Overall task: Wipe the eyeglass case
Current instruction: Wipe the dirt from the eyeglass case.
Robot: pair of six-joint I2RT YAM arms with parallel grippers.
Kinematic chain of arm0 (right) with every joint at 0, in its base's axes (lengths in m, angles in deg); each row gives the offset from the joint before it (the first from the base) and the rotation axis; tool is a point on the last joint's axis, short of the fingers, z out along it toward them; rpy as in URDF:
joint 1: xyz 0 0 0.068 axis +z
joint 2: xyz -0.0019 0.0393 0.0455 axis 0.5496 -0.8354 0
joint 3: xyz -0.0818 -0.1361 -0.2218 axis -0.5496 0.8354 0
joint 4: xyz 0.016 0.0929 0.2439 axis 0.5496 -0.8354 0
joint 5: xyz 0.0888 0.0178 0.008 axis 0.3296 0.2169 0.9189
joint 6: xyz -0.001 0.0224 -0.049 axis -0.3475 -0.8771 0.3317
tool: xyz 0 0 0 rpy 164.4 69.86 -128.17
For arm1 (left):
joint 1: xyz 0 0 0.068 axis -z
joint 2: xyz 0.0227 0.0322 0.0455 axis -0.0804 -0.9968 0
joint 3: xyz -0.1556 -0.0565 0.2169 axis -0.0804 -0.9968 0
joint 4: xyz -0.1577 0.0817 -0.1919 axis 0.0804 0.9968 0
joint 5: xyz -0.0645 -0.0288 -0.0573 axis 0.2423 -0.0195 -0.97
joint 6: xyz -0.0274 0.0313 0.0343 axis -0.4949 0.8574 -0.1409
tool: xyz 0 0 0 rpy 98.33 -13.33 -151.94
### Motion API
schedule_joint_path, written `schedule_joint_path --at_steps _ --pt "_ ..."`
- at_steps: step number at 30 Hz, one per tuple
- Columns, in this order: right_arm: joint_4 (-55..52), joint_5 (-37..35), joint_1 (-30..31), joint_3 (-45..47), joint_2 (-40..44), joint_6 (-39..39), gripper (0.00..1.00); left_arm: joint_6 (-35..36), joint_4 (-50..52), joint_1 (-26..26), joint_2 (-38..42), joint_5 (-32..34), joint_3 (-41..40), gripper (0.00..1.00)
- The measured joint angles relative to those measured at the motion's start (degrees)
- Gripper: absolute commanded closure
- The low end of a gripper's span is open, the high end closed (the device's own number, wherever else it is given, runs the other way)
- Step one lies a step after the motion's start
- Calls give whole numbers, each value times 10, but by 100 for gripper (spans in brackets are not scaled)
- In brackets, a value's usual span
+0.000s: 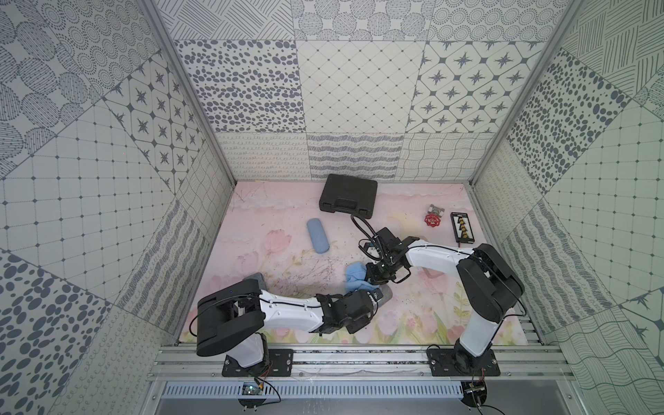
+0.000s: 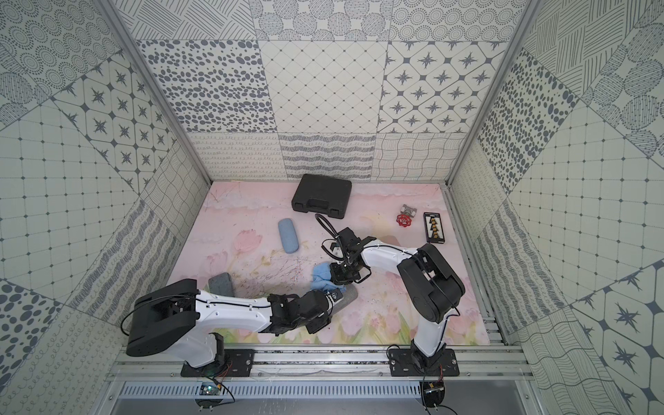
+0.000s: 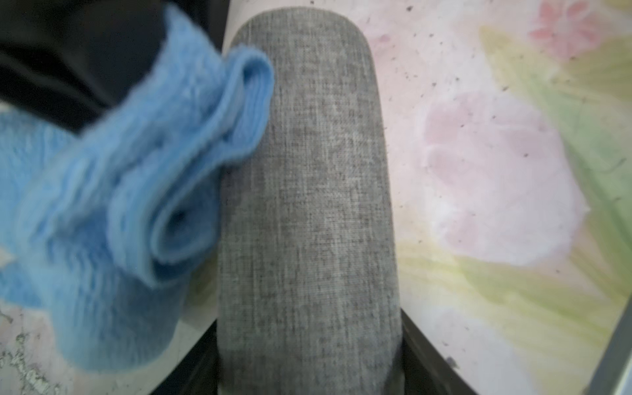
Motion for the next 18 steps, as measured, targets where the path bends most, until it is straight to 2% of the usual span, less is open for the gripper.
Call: schedule_joint_path --at_steps 10,14,18 --pt "-73 -146 -36 -12 17 0 100 -38 6 0 -8 -9 9 71" --pt "-76 -155 -41 3 31 -4 100 -63 9 -1 -7 -2 8 71" --pt "-53 -148 -19 36 57 -25 100 -80 12 -3 -10 -2 12 71"
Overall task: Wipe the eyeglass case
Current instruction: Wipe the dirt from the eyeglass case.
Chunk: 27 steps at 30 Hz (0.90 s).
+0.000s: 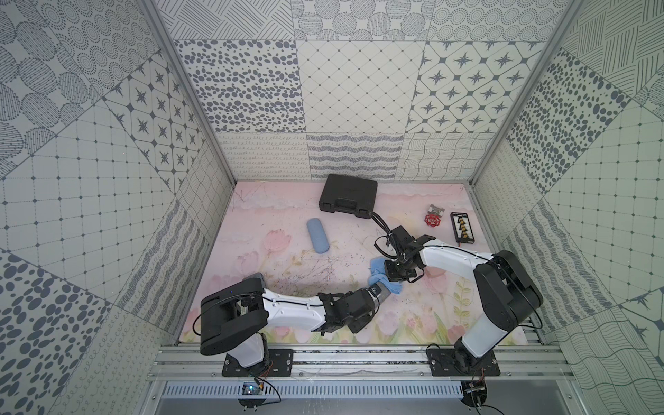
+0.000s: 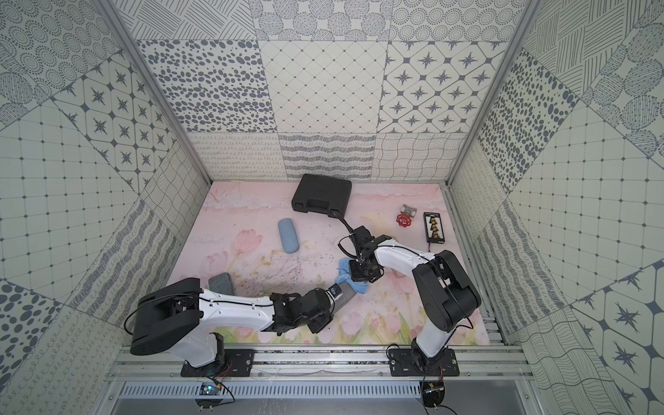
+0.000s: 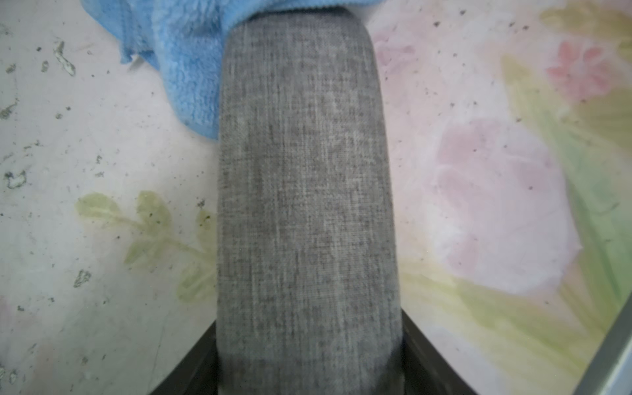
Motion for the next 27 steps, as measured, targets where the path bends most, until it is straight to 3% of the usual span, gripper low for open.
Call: schedule_joint_path --at_steps 11,21,24,27 --pt "63 -65 43 66 64 -83 100 -22 41 -17 -9 -40 24 71" --pt "-29 1 -31 111 130 -101 100 -62 43 -25 -7 -39 28 71" --pt "-22 20 -9 105 112 -106 100 -69 42 -25 -7 -40 28 71" --pt "-9 29 51 91 93 -120 100 -74 42 -26 -8 -39 28 71"
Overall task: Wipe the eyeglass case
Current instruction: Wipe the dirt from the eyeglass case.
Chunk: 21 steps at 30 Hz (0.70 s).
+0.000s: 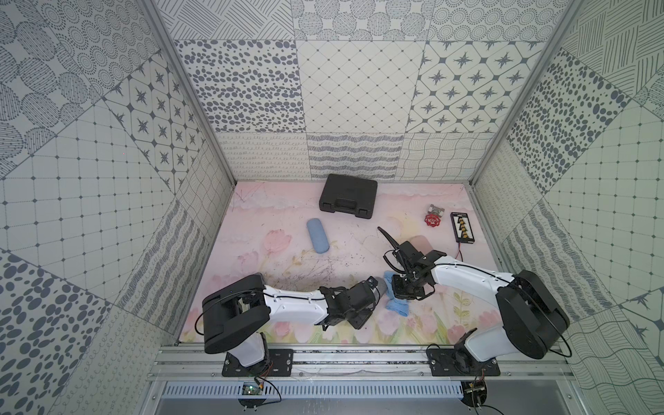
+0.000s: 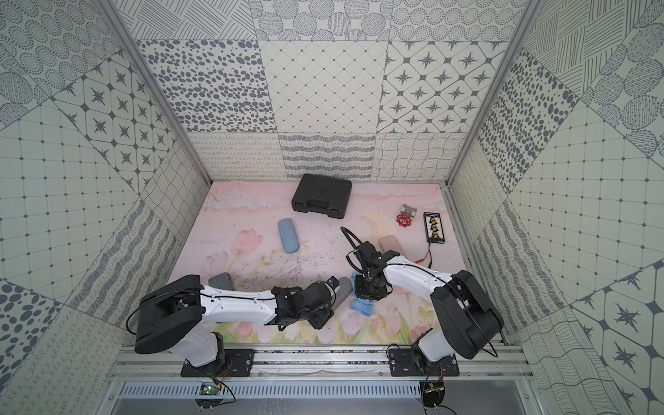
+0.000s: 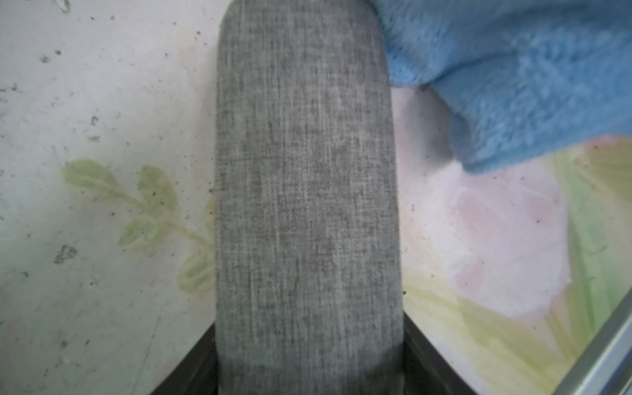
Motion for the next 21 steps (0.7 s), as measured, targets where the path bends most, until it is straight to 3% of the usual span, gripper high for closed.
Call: schedule_joint_path --at_steps 5,10,16,21 --pt "36 41 96 2 -3 -46 100 -7 -1 -5 -2 11 0 71" --pt "78 104 129 19 34 -105 100 -10 -4 -10 -1 13 -2 71" --pt "99 165 76 28 64 -142 100 -12 -12 -14 -1 23 -5 71" --pt "147 224 -30 38 160 -158 100 -18 -26 -15 3 24 -12 71"
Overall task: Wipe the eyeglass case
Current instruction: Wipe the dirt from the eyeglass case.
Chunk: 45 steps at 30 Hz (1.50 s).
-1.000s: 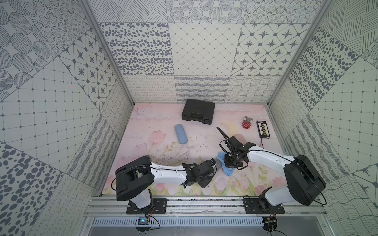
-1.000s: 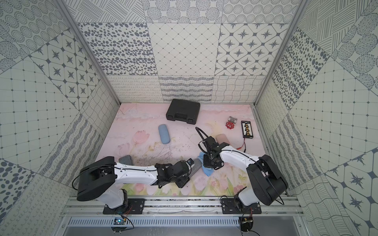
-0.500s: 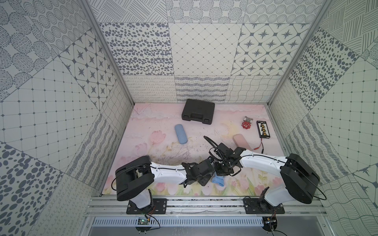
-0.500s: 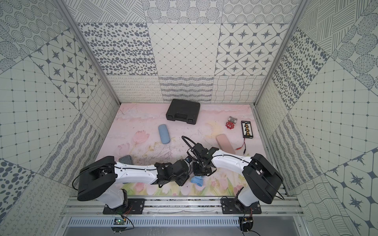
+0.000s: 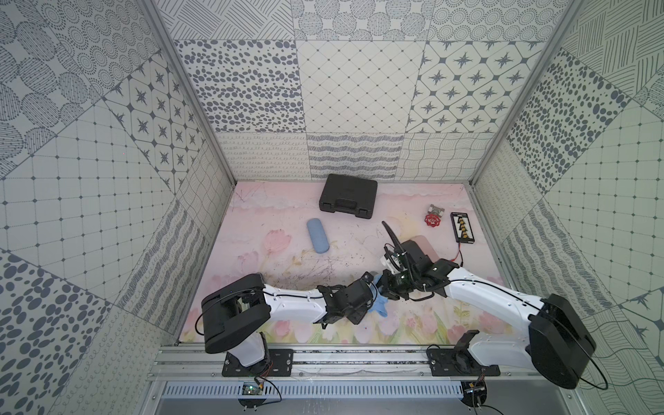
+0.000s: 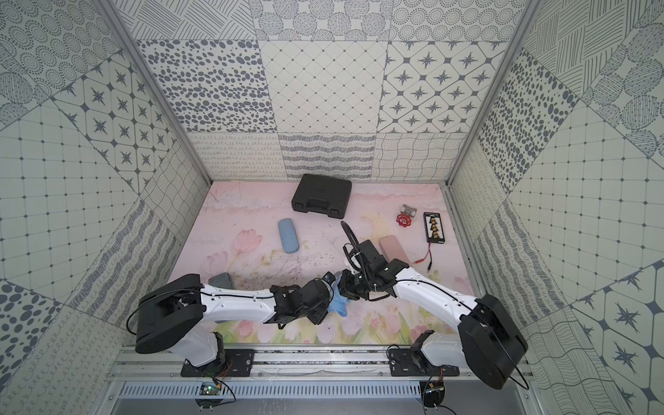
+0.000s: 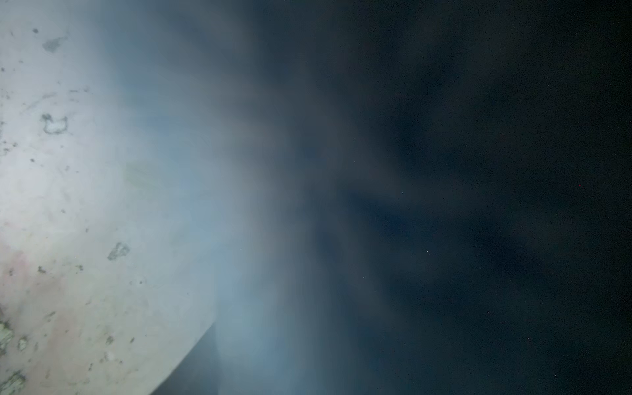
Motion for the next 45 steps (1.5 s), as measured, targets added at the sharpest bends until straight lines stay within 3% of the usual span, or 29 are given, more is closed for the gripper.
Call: schedule_joint_path --at_steps 3,5,7,11,16,20,24,26,29,36,40,45 --pt "-19 -9 -62 -2 42 21 100 3 -3 0 1 -5 -4 71" --pt "-62 -49 -71 -21 35 52 100 4 -5 1 3 -8 -6 71" --pt "-99 -99 -48 -41 10 77 100 7 -8 1 4 -10 -8 71" --pt "-137 -188 59 -84 -78 106 100 8 -10 1 5 -11 -10 71" --pt "-134 -214 126 -113 -174 115 100 1 -5 0 11 -7 -13 71" --pt "-154 -238 98 -137 -194 156 100 1 2 -1 14 -2 -15 71" --pt "-207 -366 38 -162 -208 195 100 5 1 -1 16 -5 -16 70" --pt "-232 -397 27 -174 -208 211 100 7 1 -1 18 -6 -17 70" --pt "-235 -375 51 -185 -197 219 100 9 2 0 24 -12 -20 69" --pt "-157 -213 101 -160 -190 195 100 8 9 0 36 -17 -28 65" --pt "-175 -228 48 -160 -223 211 100 8 12 0 40 -17 -30 57" --pt "-244 -386 -5 -189 -235 246 100 3 22 0 40 -19 -24 31"
